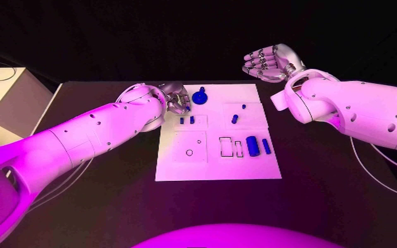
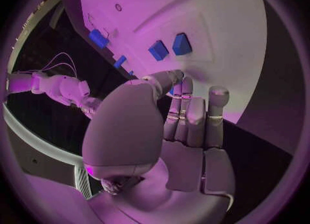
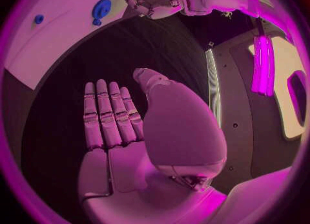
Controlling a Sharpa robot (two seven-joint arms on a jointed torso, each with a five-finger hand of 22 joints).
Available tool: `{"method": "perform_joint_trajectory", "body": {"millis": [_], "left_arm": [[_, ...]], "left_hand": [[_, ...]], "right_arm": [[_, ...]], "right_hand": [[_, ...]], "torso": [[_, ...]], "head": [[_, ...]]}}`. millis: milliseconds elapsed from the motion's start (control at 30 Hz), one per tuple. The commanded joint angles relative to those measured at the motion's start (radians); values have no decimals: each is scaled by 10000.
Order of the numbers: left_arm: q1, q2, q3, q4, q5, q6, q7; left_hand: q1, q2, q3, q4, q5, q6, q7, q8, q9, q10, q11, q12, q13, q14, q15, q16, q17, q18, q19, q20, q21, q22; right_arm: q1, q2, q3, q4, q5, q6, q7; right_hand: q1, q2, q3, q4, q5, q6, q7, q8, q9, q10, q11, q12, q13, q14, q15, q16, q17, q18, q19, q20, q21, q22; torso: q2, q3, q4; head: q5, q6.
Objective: Assemble the parts on the task board
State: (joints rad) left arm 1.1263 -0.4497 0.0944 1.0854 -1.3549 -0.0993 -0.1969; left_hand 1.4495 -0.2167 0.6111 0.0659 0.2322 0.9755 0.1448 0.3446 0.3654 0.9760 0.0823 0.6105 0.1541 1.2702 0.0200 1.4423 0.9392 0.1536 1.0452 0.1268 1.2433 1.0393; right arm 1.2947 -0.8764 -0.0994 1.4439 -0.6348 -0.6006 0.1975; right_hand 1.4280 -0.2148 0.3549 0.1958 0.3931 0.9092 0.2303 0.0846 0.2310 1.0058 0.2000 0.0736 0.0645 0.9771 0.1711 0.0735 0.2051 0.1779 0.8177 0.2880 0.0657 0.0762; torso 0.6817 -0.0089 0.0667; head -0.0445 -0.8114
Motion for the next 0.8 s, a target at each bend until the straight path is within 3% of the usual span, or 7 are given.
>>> {"method": "perform_joint_trajectory", "body": {"millis": [33, 800], "left_arm": [[-26, 58, -39, -18, -40, 56, 74], [-28, 134, -62, -111, -79, 259, -35]], "left_hand": [[-75, 51, -18, -56, -18, 45, 2, -50, -2, 79, -6, -65, -17, -59, 4, 51, 15, -103, -40, -5, -29, 17], [-64, 74, -17, -71, -26, 71, 0, -58, 12, 105, -9, -86, -18, -57, 3, 57, 12, -111, -7, -5, -12, 46]], "right_arm": [[0, -6, 2, 27, -125, 121, 73], [0, -17, 2, 33, -127, 136, 73]], "right_hand": [[-3, 0, 57, 27, 62, 41, 214, 25, -8, 66, -17, -64, -13, 65, -28, -59, -8, 52, 33, -30, 8, -9], [-3, 0, 57, 27, 62, 41, 214, 25, -8, 66, -17, -64, -13, 65, -28, -59, -8, 52, 33, -30, 8, -9]], "torso": [[-7, 6, -6], [-17, -6, 13]], "head": [[-9, -11], [-39, -24]]}}
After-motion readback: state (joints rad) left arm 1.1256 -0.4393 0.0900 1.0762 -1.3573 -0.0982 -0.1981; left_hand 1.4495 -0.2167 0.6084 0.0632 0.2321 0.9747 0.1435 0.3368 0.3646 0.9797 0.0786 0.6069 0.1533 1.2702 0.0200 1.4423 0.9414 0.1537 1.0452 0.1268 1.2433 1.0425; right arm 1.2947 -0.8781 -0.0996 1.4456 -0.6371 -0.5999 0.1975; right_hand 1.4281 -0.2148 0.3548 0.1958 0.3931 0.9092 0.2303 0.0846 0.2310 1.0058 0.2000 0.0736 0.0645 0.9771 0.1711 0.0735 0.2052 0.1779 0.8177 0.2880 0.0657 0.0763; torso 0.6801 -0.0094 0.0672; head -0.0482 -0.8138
